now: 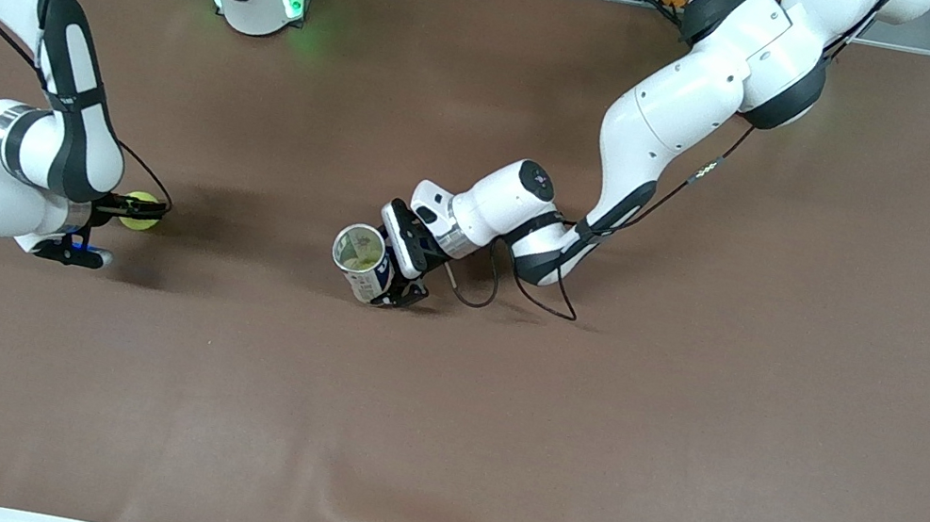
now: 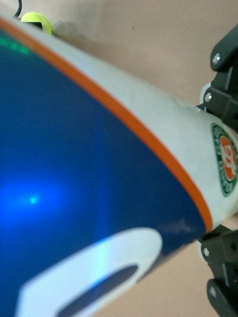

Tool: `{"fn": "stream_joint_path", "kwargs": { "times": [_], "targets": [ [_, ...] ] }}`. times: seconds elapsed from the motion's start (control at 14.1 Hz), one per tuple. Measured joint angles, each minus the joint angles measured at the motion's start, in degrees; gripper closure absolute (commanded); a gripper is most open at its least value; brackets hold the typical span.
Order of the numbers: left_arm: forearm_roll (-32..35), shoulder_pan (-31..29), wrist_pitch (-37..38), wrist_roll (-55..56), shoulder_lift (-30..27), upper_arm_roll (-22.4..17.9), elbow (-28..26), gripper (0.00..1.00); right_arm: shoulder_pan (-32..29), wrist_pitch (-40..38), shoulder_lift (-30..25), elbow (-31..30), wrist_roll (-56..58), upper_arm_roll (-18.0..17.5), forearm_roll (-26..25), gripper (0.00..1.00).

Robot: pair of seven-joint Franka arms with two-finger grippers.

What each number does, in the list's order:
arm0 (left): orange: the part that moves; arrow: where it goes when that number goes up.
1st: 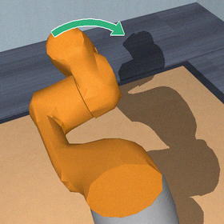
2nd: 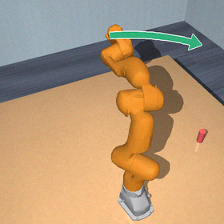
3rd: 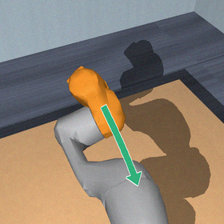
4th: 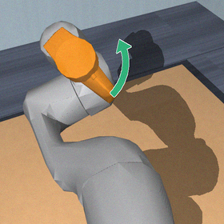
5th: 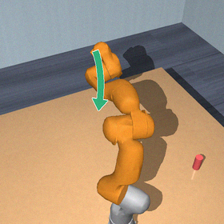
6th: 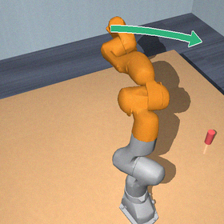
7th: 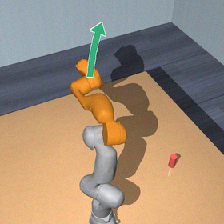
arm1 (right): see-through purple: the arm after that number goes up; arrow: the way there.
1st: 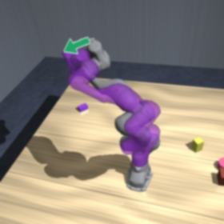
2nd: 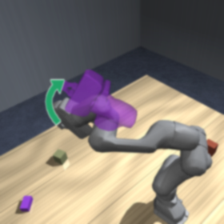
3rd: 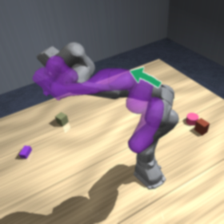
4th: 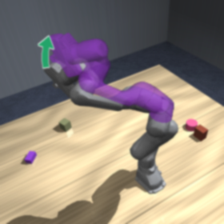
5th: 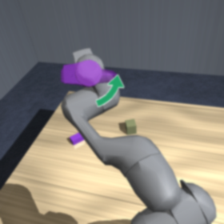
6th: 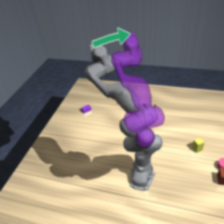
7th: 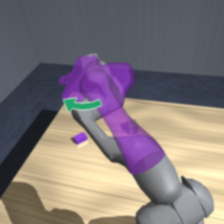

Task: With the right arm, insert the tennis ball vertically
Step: 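Move the right gripper to the second tennis ball and grasp it, then carry the second ball with the right gripper to the can opening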

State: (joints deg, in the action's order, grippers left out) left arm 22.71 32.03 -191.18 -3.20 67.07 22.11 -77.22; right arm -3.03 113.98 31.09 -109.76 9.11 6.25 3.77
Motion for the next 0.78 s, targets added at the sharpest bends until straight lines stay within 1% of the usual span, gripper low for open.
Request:
{"fn": "stream_joint_path", "kwargs": {
  "times": [0.14,0.21,0.28,0.43,0.57,0.71,0.78],
  "targets": [
    [0.0,0.0,0.0,0.0,0.0,0.0,0.0,0.2,0.0,0.6,0.5,-0.1,0.0,-0.1,0.0,0.39],
    [0.0,0.0,0.0,0.0,0.0,0.0,0.0,0.2,0.0,0.9,0.8,-0.1,0.0,-0.1,0.0,0.53],
    [0.0,0.0,0.0,0.0,0.0,0.0,0.0,0.2,0.0,1.1,1.0,-0.1,0.0,-0.1,0.0,0.61],
    [0.0,0.0,0.0,0.0,0.0,0.0,0.0,0.2,0.0,1.1,1.0,-0.1,0.0,-0.1,0.0,0.64],
    [0.0,0.0,0.0,0.0,0.0,0.0,0.0,0.2,0.0,0.9,0.9,0.4,0.0,-0.2,0.0,0.64],
    [0.0,0.0,0.0,0.0,0.0,0.0,0.0,0.2,0.0,-2.3,0.1,3.7,0.0,-0.5,0.0,0.64],
    [0.0,-0.1,0.0,0.0,0.0,-0.1,0.1,0.2,0.1,-5.4,-0.7,6.9,0.0,-0.8,0.0,0.64]
  ]
}}
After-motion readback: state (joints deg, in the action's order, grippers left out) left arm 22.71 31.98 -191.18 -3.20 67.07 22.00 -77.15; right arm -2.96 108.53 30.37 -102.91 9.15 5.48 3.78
